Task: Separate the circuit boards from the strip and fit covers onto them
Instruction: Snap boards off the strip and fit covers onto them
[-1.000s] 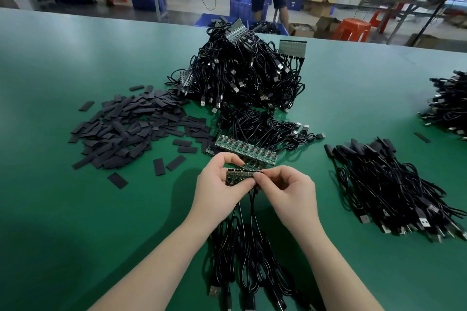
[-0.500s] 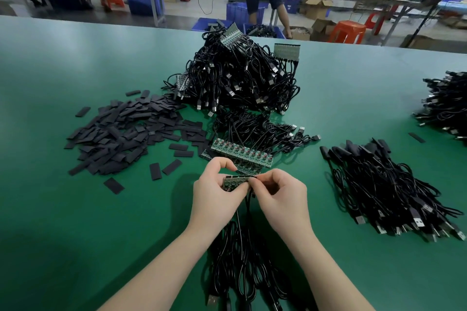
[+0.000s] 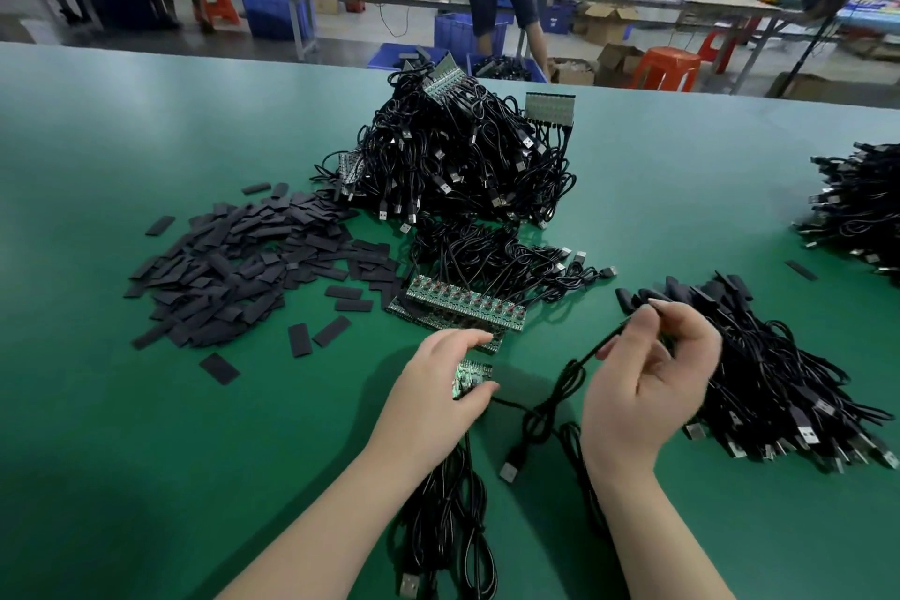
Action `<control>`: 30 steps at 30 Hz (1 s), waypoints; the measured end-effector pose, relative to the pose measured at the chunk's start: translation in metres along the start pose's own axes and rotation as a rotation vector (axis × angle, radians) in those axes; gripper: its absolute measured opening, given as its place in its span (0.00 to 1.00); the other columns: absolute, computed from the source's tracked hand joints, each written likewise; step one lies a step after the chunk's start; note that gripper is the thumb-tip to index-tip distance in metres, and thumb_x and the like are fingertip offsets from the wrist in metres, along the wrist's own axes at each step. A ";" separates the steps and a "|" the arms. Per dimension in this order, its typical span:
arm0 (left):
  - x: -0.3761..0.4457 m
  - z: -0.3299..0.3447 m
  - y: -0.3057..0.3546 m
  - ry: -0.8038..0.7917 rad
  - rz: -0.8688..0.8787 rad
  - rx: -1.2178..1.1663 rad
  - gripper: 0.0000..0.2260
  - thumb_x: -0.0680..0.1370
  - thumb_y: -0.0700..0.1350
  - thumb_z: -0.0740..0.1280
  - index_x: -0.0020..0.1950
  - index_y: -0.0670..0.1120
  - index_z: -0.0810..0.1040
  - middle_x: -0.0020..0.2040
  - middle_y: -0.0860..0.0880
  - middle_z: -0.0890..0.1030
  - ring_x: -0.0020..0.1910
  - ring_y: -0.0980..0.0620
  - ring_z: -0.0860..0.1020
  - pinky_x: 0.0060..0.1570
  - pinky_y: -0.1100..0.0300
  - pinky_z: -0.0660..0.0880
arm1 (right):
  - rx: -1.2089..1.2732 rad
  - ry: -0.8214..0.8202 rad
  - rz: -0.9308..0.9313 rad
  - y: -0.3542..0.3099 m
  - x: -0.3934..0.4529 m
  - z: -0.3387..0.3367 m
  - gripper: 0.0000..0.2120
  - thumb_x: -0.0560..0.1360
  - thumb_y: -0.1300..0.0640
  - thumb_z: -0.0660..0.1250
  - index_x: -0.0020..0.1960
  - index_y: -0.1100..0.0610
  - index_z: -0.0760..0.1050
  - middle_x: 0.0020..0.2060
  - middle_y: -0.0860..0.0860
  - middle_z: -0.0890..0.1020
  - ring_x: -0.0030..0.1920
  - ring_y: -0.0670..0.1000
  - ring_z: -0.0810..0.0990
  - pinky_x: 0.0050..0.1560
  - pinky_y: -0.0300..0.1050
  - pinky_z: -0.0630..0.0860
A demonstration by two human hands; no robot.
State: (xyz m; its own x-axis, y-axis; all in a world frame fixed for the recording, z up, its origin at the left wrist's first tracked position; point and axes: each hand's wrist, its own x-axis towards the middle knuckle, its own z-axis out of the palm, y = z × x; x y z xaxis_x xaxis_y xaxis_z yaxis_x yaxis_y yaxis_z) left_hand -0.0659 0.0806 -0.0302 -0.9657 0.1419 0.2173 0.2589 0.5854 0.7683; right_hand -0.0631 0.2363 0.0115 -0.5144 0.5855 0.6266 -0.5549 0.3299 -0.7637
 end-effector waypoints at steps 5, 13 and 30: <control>0.002 0.001 -0.003 0.019 0.022 0.017 0.15 0.74 0.45 0.72 0.60 0.57 0.78 0.58 0.65 0.72 0.60 0.74 0.66 0.57 0.83 0.57 | 0.055 0.042 -0.192 -0.003 0.006 -0.001 0.09 0.82 0.61 0.57 0.55 0.48 0.66 0.49 0.43 0.73 0.33 0.40 0.75 0.33 0.40 0.74; 0.002 -0.001 -0.006 0.032 0.019 -0.030 0.16 0.73 0.41 0.70 0.57 0.58 0.79 0.59 0.63 0.72 0.62 0.70 0.67 0.57 0.82 0.58 | 0.157 0.136 -0.232 -0.023 0.039 -0.011 0.07 0.83 0.65 0.57 0.55 0.55 0.65 0.47 0.53 0.69 0.30 0.42 0.74 0.33 0.37 0.75; 0.010 -0.027 0.000 0.419 0.027 -0.219 0.09 0.82 0.53 0.57 0.57 0.63 0.74 0.57 0.66 0.76 0.61 0.68 0.71 0.58 0.77 0.64 | 0.413 -0.368 0.684 -0.060 0.000 0.014 0.07 0.76 0.53 0.68 0.40 0.44 0.79 0.34 0.43 0.80 0.39 0.56 0.87 0.33 0.39 0.78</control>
State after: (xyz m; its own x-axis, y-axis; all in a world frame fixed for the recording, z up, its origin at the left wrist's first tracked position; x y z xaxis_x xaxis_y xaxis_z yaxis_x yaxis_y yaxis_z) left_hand -0.0750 0.0611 -0.0117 -0.8797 -0.2065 0.4283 0.3247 0.3972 0.8584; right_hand -0.0394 0.2066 0.0595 -0.9593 0.2574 0.1165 -0.2033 -0.3424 -0.9173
